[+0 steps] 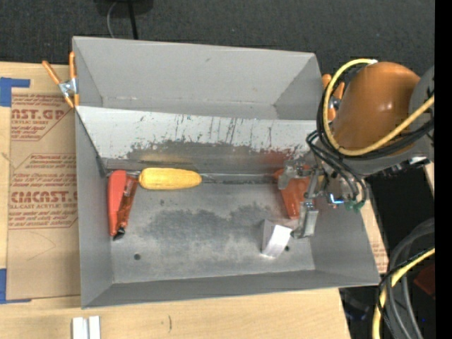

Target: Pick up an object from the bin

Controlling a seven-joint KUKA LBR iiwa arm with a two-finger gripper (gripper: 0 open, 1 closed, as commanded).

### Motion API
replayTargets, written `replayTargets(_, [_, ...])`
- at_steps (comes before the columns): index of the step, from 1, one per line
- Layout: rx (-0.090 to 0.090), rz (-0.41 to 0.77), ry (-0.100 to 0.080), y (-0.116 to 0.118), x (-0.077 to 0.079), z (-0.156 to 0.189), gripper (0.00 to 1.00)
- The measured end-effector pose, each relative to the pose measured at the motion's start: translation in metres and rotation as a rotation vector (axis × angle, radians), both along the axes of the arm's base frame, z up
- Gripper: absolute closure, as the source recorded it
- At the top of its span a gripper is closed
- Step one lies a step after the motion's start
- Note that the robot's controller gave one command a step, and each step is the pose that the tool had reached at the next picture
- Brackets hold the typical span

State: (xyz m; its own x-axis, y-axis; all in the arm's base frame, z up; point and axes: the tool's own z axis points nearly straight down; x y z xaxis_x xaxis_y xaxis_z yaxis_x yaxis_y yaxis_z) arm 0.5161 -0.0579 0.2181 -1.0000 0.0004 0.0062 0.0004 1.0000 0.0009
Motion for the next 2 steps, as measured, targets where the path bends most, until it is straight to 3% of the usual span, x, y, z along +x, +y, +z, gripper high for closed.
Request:
replayTargets(1, [-0.001, 0.001, -0.008, 0.000, 0.001, 0.005, 0.00])
replayTargets(2, [0.000, -0.001, -0.011, -0.019, -0.008, -0.023, 0.00])
